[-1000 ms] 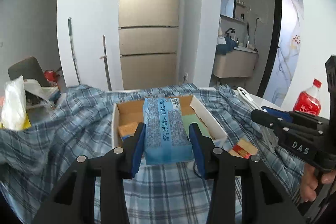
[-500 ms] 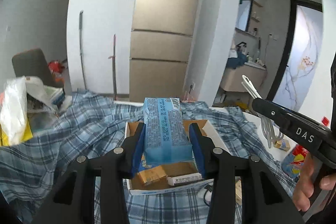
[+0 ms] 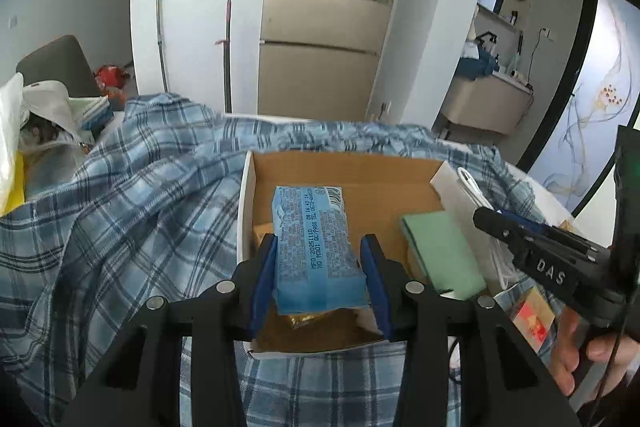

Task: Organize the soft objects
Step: 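Carry the blue packet into the box with the left gripper while the right drops the cable inside, then open both grippers and lift them away from the box, then lower the right gripper onto the red-and-gold cigarette box and grasp it, then grasp the pink-and-white plush keychain with the left gripper while the right holds the cigarette box, then lift the plush keychain with the left gripper while the right carries the cigarette box over the box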

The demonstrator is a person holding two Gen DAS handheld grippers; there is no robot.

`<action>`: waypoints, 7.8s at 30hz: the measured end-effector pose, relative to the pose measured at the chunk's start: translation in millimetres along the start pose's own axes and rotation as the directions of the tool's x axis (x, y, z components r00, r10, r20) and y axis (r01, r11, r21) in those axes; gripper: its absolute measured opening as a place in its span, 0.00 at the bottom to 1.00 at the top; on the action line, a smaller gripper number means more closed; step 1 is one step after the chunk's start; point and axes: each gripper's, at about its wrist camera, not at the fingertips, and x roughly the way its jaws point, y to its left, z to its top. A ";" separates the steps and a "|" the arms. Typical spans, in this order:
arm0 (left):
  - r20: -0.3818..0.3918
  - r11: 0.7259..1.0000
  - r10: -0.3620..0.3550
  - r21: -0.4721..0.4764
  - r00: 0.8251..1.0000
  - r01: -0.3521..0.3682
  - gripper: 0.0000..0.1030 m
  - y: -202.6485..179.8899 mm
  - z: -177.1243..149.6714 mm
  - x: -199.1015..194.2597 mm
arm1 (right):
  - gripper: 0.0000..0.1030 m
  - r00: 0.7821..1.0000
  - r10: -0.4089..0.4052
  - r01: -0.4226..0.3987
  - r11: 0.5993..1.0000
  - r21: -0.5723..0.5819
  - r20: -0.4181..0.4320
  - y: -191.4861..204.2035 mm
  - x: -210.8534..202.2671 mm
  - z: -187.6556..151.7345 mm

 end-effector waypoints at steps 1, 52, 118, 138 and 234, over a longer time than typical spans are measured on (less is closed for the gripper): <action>-0.004 1.000 0.005 0.004 1.000 -0.005 0.43 0.4 -1.2 1.7 | 0.20 1.000 -0.002 0.002 1.000 0.006 -0.007 -2.0 3.8 -0.6; 0.323 0.985 -0.139 0.147 0.936 0.095 1.00 -36.2 -33.9 -142.2 | 1.00 0.960 -0.062 0.073 0.997 -0.029 0.273 -10.3 -141.2 -34.3; 0.304 0.991 -0.126 0.087 0.944 0.104 1.00 -10.8 -60.1 -102.6 | 0.74 0.897 -0.252 0.317 0.940 0.128 -0.364 -42.5 -39.4 -74.4; 0.269 0.993 -0.119 0.041 0.956 0.112 1.00 -2.7 -57.2 -95.8 | 0.55 0.922 0.042 -0.057 0.998 -0.027 -0.385 36.9 -20.7 -82.7; -0.191 0.996 -0.083 0.007 0.978 0.086 0.34 -1.8 -65.1 -5.0 | 0.54 0.967 -0.063 0.044 0.996 -0.082 -0.248 29.6 -30.3 -97.6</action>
